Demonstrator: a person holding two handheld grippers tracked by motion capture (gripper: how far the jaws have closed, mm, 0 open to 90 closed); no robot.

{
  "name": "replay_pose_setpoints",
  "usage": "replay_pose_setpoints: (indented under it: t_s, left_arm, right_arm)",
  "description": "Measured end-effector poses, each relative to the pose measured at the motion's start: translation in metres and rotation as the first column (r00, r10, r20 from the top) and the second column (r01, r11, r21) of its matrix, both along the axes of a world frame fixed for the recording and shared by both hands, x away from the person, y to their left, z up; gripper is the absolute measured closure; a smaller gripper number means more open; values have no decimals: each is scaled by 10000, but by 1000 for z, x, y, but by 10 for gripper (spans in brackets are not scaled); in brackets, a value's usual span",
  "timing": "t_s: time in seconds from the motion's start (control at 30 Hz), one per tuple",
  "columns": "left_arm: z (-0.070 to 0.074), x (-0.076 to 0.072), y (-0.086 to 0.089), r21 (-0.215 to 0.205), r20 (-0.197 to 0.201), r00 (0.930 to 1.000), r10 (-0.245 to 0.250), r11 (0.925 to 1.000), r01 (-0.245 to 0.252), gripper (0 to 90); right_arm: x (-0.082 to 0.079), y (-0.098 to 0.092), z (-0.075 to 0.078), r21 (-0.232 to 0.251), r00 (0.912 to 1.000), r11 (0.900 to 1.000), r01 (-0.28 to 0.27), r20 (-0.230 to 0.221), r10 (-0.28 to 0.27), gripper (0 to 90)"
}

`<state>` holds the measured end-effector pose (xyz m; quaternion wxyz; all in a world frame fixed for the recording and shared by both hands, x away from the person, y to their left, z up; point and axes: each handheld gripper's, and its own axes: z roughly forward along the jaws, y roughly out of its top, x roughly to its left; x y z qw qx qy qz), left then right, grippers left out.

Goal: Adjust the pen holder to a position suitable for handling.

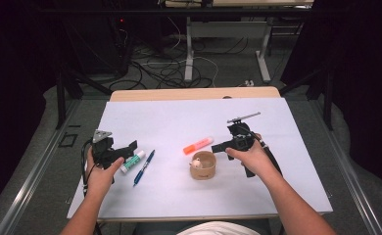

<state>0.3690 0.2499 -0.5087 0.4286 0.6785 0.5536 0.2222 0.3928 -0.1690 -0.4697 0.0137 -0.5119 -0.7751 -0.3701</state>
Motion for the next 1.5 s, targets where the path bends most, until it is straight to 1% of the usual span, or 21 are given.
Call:
replay_pose_setpoints:
  t_s: [0.1, 0.2, 0.33, 0.43, 0.5, 0.6, 0.63, 0.7, 0.77, 0.87, 0.93, 1.0, 1.03, 1.07, 1.13, 1.23, 1.3, 1.33, 1.43, 1.47, 1.5]
  left_arm:
    - [0, 0, 0, -5, 9, 10000, -22, 10000, 22, 29]
    - [0, 0, 0, -24, -30, 10000, -27, 10000, 27, 28]
    - [0, 0, 0, -20, -23, 10000, -61, 10000, 61, 28]
    - [0, -1, -1, 37, -17, 10000, -92, 10000, 92, 28]
    - [1, -1, -1, 23, -8, 9999, -102, 9999, 102, 29]
    - [1, -1, 0, 9, -5, 9999, -102, 9999, 102, 29]
    - [1, 0, 0, 46, -18, 9999, -114, 9999, 115, 28]
    - [1, 0, 0, 85, -29, 9999, -168, 9998, 168, 28]
    - [0, 0, 0, 126, 15, 9998, -203, 9997, 203, 28]
    - [0, 0, 0, 155, 13, 9997, -237, 9996, 237, 28]
    - [0, -1, 0, 187, 9, 9997, -253, 9995, 253, 28]
    - [0, -1, 1, 208, 15, 9997, -241, 9995, 241, 28]
    - [0, -1, 1, 211, 24, 9997, -245, 9995, 244, 28]
    - [0, -1, 1, 229, 5, 9997, -248, 9994, 247, 29]
    - [0, -1, 2, 228, 47, 9997, -238, 9995, 237, 28]
    - [1, -1, 2, 272, 50, 9996, -266, 9993, 264, 28]
    - [1, -1, 1, 269, 82, 9996, -281, 9993, 279, 28]
    - [1, -1, 1, 318, 61, 9995, -304, 9990, 302, 28]
    - [0, -2, 1, 356, 45, 9993, -375, 9987, 374, 28]
    - [0, -1, 1, 363, 76, 9992, -390, 9986, 387, 28]
    - [0, -1, 1, 383, 65, 9992, -402, 9985, 399, 28]
  right_arm:
    - [3, -3, -1, -120, 9988, 9997, -227, 437, 232, 552]
    - [7, -6, 0, -561, 9930, 9969, -546, 1016, 601, 516]
    - [12, -9, 1, -914, 9671, 9911, -965, 2268, 1151, 481]
    - [16, -10, 4, -1096, 9523, 9876, -1122, 2719, 1384, 457]
    - [21, -11, 5, -1223, 9337, 9832, -1354, 3161, 1679, 444]
    - [25, -11, 9, -1468, 9241, 9777, -1505, 3304, 1918, 410]
    - [27, -11, 8, -1488, 9146, 9772, -1515, 3538, 1956, 392]
    - [29, -12, 10, -1736, 9036, 9720, -1585, 3714, 2137, 372]
    - [33, -13, 11, -1845, 8980, 9682, -1689, 3762, 2283, 343]
    - [38, -13, 11, -2286, 8784, 9524, -2015, 3881, 2790, 325]
    - [42, -13, 13, -2778, 8600, 9333, -2276, 3922, 3265, 298]
    - [47, -12, 13, -3100, 8366, 9193, -2424, 4131, 3598, 271]
    - [48, -11, 15, -3196, 8368, 9140, -2499, 4035, 3700, 263]
    - [50, -10, 15, -3275, 8287, 9115, -2487, 4153, 3753, 258]
    - [54, -9, 17, -3571, 8097, 8943, -2695, 4188, 4112, 232]
    - [59, -7, 19, -3799, 8044, 8857, -2668, 4184, 4218, 195]
    - [62, -5, 18, -3976, 7902, 8715, -2872, 4159, 4502, 165]
    - [64, -3, 19, -4233, 7852, 8544, -3014, 3981, 4742, 158]
    - [67, 3, 19, -4763, 7479, 8057, -3522, 3744, 5482, 142]
    - [68, 6, 18, -4923, 7407, 7965, -3510, 3744, 5578, 142]
    - [69, 8, 18, -5142, 7277, 7809, -3547, 3726, 5759, 142]
